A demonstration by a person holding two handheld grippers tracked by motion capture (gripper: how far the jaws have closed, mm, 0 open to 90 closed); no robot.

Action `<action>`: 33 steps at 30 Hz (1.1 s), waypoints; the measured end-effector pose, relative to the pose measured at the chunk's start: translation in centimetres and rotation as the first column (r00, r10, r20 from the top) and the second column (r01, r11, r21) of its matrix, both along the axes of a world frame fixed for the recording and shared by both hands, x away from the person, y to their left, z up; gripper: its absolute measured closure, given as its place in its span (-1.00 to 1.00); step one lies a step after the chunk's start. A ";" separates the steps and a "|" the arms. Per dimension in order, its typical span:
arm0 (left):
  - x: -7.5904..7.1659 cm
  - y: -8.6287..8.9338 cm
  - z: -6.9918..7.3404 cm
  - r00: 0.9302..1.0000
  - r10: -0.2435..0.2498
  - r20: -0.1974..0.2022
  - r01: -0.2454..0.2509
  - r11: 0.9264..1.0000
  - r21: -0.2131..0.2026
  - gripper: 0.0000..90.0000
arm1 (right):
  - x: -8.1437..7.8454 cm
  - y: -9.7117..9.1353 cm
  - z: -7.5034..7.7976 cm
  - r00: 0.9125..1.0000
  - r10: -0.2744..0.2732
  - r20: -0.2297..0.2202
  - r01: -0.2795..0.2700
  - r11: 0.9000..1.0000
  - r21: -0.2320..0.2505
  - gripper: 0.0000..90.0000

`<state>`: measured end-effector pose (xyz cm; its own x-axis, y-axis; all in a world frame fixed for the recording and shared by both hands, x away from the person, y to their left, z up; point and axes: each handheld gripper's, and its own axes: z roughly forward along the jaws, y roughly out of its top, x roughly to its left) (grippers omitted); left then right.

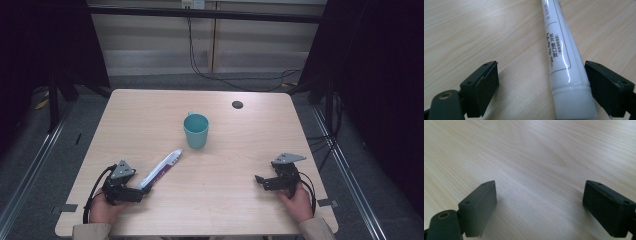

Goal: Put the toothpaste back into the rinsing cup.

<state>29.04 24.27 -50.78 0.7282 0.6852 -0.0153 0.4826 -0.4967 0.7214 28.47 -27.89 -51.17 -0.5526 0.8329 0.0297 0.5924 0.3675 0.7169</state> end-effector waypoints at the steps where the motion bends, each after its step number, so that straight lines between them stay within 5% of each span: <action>1: 0.0 0.0 0.0 1.000 0.000 0.000 0.000 1.000 -0.001 -0.70 | 0.0 0.0 0.0 1.000 0.000 0.000 0.000 1.000 0.000 -0.75; 13: -0.2 -0.5 0.3 0.998 0.051 -0.028 -0.051 0.999 0.014 -0.63 | 0.1 0.0 0.0 1.000 0.005 0.005 -0.005 1.000 -0.001 -0.75; 17: 0.4 -1.2 1.2 0.994 0.042 -0.101 -0.034 0.996 0.081 -0.59 | 0.1 0.0 0.0 1.000 0.006 0.006 -0.006 1.000 -0.001 -0.75; 19: 1.0 -1.6 1.8 0.986 0.039 -0.164 -0.023 0.995 0.096 -0.54 | 0.1 0.0 0.0 1.000 0.006 0.005 -0.006 1.000 -0.001 -0.75; 25: 1.9 -2.2 2.8 0.978 0.029 -0.206 -0.005 0.993 0.116 -0.48 | 0.1 0.0 0.0 1.000 0.006 0.005 -0.006 1.000 -0.001 -0.75; 33: 3.5 -3.4 4.2 0.966 0.042 -0.254 0.007 0.982 0.190 -0.42 | 0.1 0.0 0.0 1.000 0.006 0.004 -0.006 1.000 0.000 -0.75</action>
